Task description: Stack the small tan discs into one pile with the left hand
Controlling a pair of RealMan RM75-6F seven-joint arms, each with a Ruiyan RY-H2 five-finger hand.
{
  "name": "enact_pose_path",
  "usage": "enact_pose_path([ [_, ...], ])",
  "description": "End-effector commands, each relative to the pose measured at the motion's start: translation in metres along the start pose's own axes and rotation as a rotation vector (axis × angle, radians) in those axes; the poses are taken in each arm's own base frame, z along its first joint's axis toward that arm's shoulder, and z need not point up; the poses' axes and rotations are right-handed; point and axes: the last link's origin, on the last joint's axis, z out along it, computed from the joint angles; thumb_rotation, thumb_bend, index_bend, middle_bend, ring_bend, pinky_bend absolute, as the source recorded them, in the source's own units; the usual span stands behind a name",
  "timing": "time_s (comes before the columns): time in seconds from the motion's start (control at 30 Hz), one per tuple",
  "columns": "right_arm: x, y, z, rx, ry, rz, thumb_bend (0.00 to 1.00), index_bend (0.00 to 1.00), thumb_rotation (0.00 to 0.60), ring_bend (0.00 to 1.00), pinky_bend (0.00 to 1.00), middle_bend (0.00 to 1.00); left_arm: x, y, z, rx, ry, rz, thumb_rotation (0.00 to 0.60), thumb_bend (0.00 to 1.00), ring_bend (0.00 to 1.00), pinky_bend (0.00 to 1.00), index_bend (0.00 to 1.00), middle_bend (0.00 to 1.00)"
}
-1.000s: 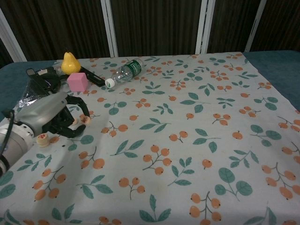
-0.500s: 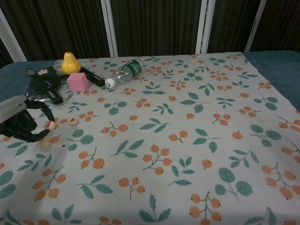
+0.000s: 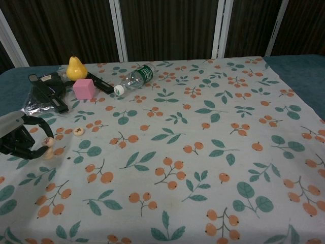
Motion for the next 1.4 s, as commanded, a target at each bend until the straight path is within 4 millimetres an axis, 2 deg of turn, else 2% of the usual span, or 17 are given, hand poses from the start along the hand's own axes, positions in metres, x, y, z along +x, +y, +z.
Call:
enact_pose_path([
  [0.03, 0.0, 0.0, 0.0, 0.0, 0.0, 0.0, 0.1, 0.0, 0.6, 0.0, 0.0, 0.0, 0.0, -0.002, 0.0, 0.003, 0.001, 0.001, 0.6, 0.41, 1.0, 1.0, 0.46, 1.0],
  [0.37, 0.0, 0.0, 0.0, -0.002, 0.002, -0.001, 0.1, 0.0, 0.6, 0.0, 0.0, 0.0, -0.001, -0.011, 0.0, 0.019, -0.009, 0.003, 0.6, 0.41, 1.0, 1.0, 0.46, 1.0],
  [1.4, 0.0, 0.0, -0.001, -0.003, 0.002, -0.003, 0.1, 0.0, 0.6, 0.0, 0.0, 0.0, 0.0, -0.015, 0.0, 0.007, -0.017, 0.006, 0.6, 0.41, 1.0, 1.0, 0.41, 1.0],
])
